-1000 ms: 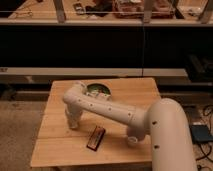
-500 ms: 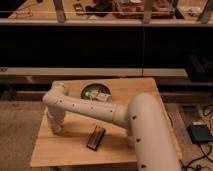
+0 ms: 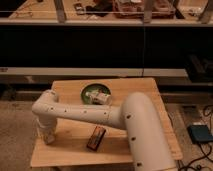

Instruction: Wipe the white sponge on the table

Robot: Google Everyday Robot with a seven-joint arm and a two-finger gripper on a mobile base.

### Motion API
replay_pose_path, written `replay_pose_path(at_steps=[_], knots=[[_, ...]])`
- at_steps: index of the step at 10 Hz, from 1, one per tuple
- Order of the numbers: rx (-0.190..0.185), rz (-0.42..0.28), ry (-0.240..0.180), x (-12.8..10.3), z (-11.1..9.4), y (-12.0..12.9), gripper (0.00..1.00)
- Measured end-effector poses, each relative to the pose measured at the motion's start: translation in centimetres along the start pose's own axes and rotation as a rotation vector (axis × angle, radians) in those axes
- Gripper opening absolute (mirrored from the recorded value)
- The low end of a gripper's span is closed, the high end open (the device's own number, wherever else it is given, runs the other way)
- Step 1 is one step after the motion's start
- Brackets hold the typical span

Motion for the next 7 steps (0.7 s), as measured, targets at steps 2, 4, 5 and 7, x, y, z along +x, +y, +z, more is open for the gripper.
replay_pose_path(at_steps=[2,4,5,7], knots=[[-0.016,0.008,-0.035,-4.5,0.0,0.8,0.00],[-0.032,0.056,-0.063,-8.0,0.2,2.2,0.00],[-0.047,0.104,-0.075,-9.8,0.1,3.6,0.00],[-0.071,0.176,-0.070,-11.3,-0.5,5.9,0.00]])
